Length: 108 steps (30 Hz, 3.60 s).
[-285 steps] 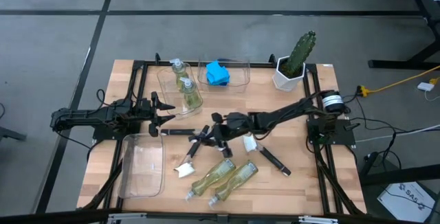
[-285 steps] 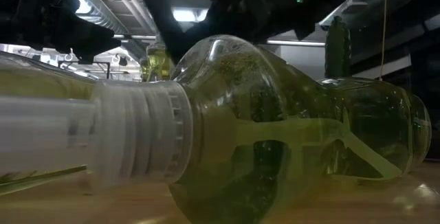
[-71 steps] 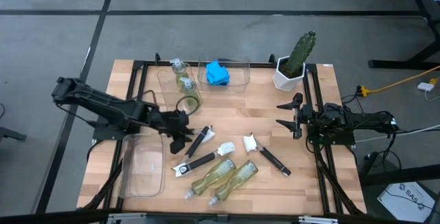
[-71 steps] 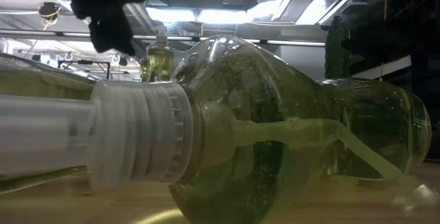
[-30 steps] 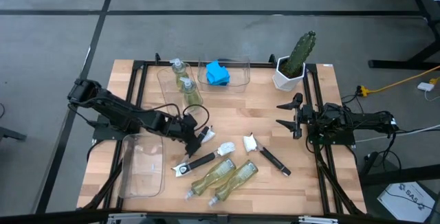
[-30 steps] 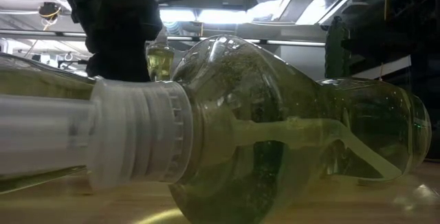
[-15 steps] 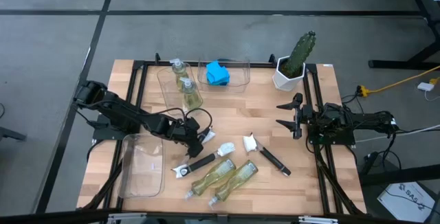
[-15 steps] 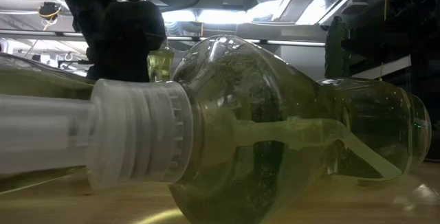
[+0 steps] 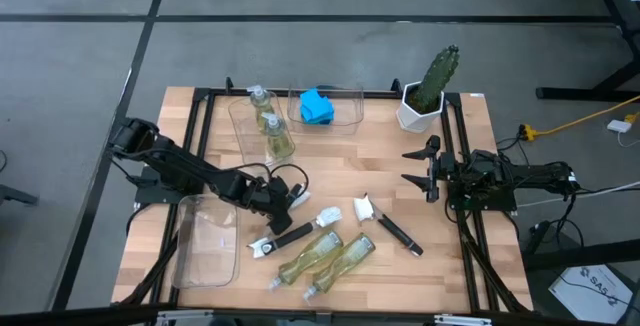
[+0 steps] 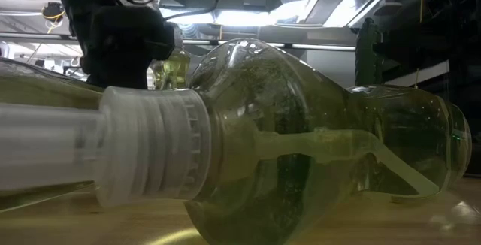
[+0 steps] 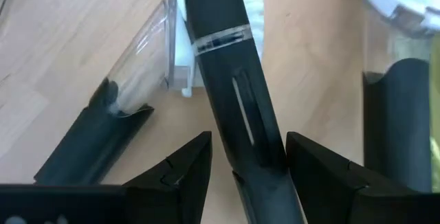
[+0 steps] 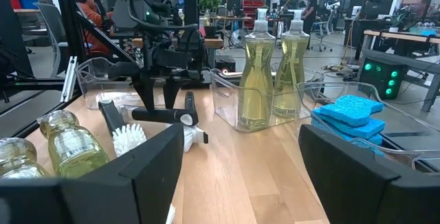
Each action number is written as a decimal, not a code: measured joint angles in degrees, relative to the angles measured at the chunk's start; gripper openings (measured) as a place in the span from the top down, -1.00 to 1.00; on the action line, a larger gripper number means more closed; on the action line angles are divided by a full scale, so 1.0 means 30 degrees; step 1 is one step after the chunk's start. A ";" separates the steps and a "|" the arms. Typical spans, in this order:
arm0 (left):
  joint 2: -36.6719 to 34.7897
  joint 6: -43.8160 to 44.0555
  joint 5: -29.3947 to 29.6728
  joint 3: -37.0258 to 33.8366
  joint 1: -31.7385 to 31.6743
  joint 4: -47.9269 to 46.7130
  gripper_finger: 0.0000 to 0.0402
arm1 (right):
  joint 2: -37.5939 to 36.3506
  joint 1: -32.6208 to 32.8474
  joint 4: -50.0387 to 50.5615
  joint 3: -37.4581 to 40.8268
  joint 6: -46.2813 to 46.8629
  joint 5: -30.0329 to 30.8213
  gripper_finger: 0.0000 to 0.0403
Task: Pick & Place Kitchen Sink Supplies
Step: Put the dish brush into the bottom transparent bin
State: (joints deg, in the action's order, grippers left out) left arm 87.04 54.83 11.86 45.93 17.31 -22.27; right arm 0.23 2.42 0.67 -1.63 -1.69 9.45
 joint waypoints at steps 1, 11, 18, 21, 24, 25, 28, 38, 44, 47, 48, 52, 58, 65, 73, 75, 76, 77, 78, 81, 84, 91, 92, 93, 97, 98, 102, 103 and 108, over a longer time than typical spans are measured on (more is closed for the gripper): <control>0.0130 0.0000 -0.0002 0.0000 -0.0010 -0.0010 0.10 | 0.0000 -0.0007 0.0000 0.0000 0.0004 0.0000 -0.41; 0.0708 -0.0220 0.0087 -0.0007 -0.0004 -0.0272 0.15 | 0.0006 -0.0001 0.0001 0.0000 -0.0022 0.0000 -0.41; 0.0686 0.0160 0.0181 0.0000 0.0201 0.0036 0.44 | 0.0000 -0.0006 0.0005 0.0000 -0.0010 0.0000 -0.41; 0.0619 -0.0043 0.0175 0.0000 0.0306 0.0168 0.44 | 0.0000 -0.0006 0.0001 0.0000 -0.0022 0.0000 -0.41; 0.0252 -0.0670 0.0277 -0.0015 0.0424 0.0445 0.44 | 0.0006 -0.0007 0.0000 0.0000 0.0007 0.0000 -0.41; 0.0104 -0.0870 0.0467 -0.0015 0.0466 0.0638 0.44 | 0.0000 -0.0005 0.0000 0.0000 -0.0005 0.0000 -0.41; -0.0474 -0.1412 0.1154 -0.0036 0.0627 0.1109 0.44 | 0.0004 -0.0006 -0.0004 0.0000 0.0001 0.0000 -0.41; -0.3010 -0.4180 0.4844 -0.0036 0.1632 0.2902 0.44 | 0.0007 -0.0001 0.0001 0.0000 0.0007 0.0000 -0.41; -0.5318 -0.6002 0.5948 -0.0036 0.3252 0.4031 0.44 | 0.0007 -0.0004 0.0000 0.0000 -0.0019 0.0000 -0.41; -0.6603 -0.6280 0.6854 -0.0036 0.4478 0.4068 0.44 | 0.0000 -0.0006 0.0000 0.0000 0.0006 -0.0003 -0.41; -0.6960 -0.6280 0.7165 -0.0036 0.4920 0.4027 0.44 | 0.0003 -0.0006 0.0007 0.0000 -0.0003 -0.0002 -0.41; -0.8153 -0.5996 0.7528 -0.0036 0.6769 0.3895 0.44 | 0.0000 -0.0001 0.0007 0.0000 0.0001 0.0000 -0.41; -0.9753 -0.1990 0.7483 0.0007 0.9439 0.1338 0.44 | 0.0000 -0.0007 0.0007 0.0000 -0.0015 0.0000 -0.41; -0.9742 0.6549 0.8249 0.0000 1.1405 -0.6432 0.44 | 0.0003 -0.0005 0.0001 0.0000 -0.0013 0.0000 -0.41; -0.8025 1.3754 0.8574 0.0000 1.1987 -1.0231 0.44 | 0.0001 -0.0002 0.0001 0.0000 -0.0017 0.0000 -0.41; -0.7272 1.5330 0.7780 0.0000 1.1988 -1.0702 0.44 | 0.0000 -0.0003 0.0007 0.0000 -0.0014 0.0000 -0.41; -0.6859 1.5918 0.7376 0.0000 1.1988 -1.0796 0.44 | 0.0000 -0.0007 0.0000 0.0000 0.0007 0.0000 -0.41; -0.6439 1.6375 0.7007 -0.0003 1.1988 -1.0765 0.44 | 0.0000 -0.0007 0.0007 0.0000 0.0001 -0.0003 -0.41; -0.6071 1.6675 0.6689 -0.0007 1.1988 -1.0683 0.44 | 0.0002 0.0000 0.0007 0.0000 -0.0019 0.0000 -0.41; -0.5126 1.6976 0.6267 -0.0007 1.2049 -1.0539 0.44 | 0.0004 -0.0007 0.0007 0.0000 0.0007 0.0000 -0.41; -0.4736 1.6950 0.6864 -0.0007 1.2377 -1.0563 0.44 | 0.0004 -0.0007 0.0004 0.0000 -0.0020 0.0000 -0.41; -0.4978 1.8248 0.9311 -0.0007 1.3931 -1.1775 0.44 | 0.0002 -0.0002 0.0007 0.0000 0.0000 -0.0002 -0.41; -0.5012 1.8793 0.9384 -0.0007 1.4210 -1.2220 0.44 | 0.0005 -0.0005 0.0007 0.0000 -0.0017 0.0000 -0.41; -0.5033 1.9463 0.9377 -0.0007 1.4501 -1.2732 0.44 | 0.0003 -0.0003 0.0004 0.0000 -0.0022 0.0000 -0.41; -0.5033 2.1414 0.9507 -0.0007 1.5545 -1.4038 0.44 | 0.0000 -0.0001 0.0007 0.0000 -0.0021 0.0000 -0.41; -0.5033 2.1571 0.9592 -0.0007 1.5697 -1.4026 0.44 | 0.0002 -0.0007 0.0000 0.0000 -0.0017 0.0000 -0.41; -0.4988 2.1689 0.9652 -0.0007 1.5886 -1.3999 0.44 | 0.0000 -0.0002 0.0002 0.0000 -0.0022 -0.0002 -0.41; -0.4941 2.1682 0.9594 -0.0007 1.5886 -1.3999 0.44 | 0.0004 -0.0007 0.0004 0.0000 -0.0013 0.0000 -0.41; -0.4593 2.1547 0.9591 -0.0007 1.5879 -1.4001 0.44 | 0.0000 -0.0003 0.0007 0.0000 -0.0010 0.0000 -0.41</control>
State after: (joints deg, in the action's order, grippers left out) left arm 73.26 119.47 40.63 45.91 64.95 -64.28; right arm 0.23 2.41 0.69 -1.63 -1.73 9.45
